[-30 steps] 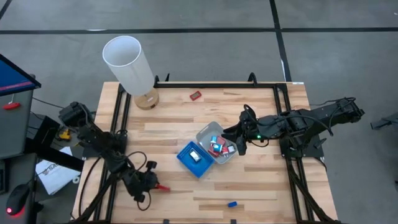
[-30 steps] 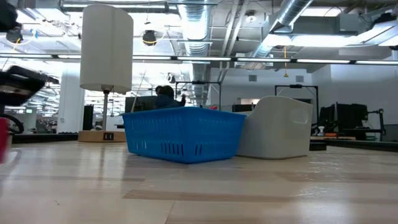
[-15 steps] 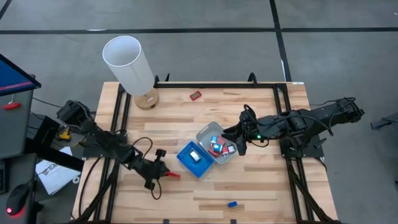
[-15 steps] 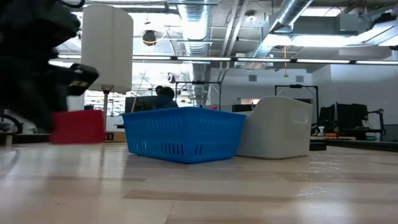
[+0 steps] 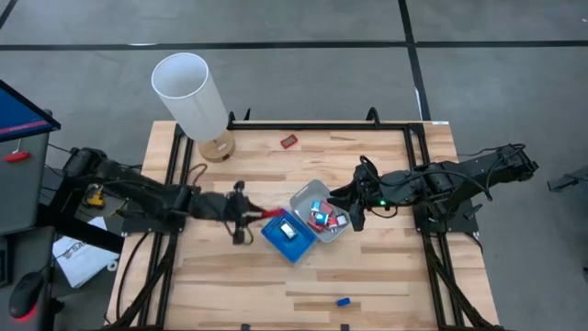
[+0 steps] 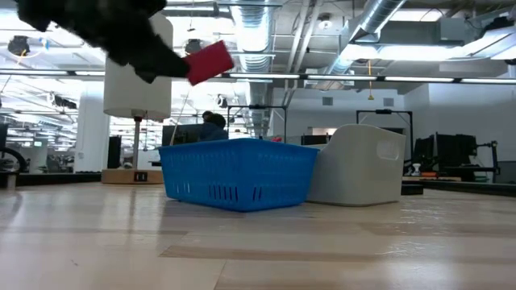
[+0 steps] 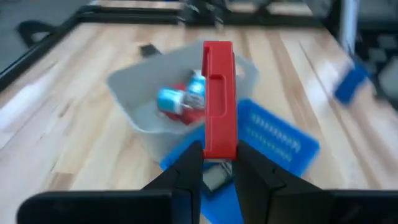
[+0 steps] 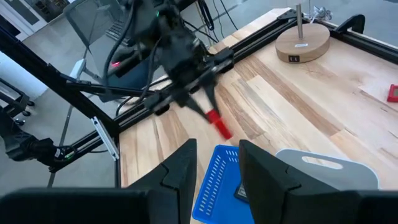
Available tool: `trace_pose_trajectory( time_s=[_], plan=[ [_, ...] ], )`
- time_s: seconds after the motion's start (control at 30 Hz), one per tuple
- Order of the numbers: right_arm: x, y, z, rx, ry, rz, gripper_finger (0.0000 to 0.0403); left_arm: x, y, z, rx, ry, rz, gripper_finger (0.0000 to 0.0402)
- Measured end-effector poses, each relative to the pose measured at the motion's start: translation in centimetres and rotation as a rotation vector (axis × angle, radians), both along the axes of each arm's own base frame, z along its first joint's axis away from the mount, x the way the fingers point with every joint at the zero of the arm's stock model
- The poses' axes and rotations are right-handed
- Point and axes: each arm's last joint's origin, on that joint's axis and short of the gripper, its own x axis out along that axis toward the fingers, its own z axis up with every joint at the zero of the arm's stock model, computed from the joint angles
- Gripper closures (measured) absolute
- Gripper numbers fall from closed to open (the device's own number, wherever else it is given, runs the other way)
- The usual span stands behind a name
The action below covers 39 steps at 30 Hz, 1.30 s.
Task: Pick & Place Office items
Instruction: Put the bottom red digital timer into the blue bin
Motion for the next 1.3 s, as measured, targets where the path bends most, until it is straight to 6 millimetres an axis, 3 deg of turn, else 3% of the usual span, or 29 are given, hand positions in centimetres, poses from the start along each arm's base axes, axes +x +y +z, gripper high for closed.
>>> trace_pose_trajectory(
  time_s=[0.13, 0.3, 0.43, 0.53, 0.87, 1.3],
  plan=[
    [0.0, 0.0, 0.0, -0.007, 0.001, 0.002, 0.0291, 1.0, 0.9, 1.7, -0.106, -0.036, 0.078, 0.0340],
    [0.0, -0.1, 0.0, -0.024, -0.002, -0.018, 0.0291, 3.6, 0.9, 4.6, -0.258, -0.054, 0.158, 0.0341],
    [0.0, -0.1, 0.0, -0.024, -0.003, -0.021, 0.0291, 5.8, 0.5, 7.0, -0.348, -0.028, 0.226, 0.0345],
    [0.0, 0.0, 0.0, -0.025, -0.007, -0.028, 0.0291, 6.8, 0.3, 7.6, -0.409, 0.074, 0.318, 0.0345],
    [0.0, 0.1, 0.1, -0.031, -0.021, -0.042, 0.0291, 7.0, -2.2, 4.6, -0.465, 0.304, 0.418, 0.0345],
    [0.0, 0.1, 0.2, -0.021, -0.023, -0.046, 0.0291, 9.8, -5.2, -1.0, -0.508, 0.422, 0.401, 0.0345]
  ],
)
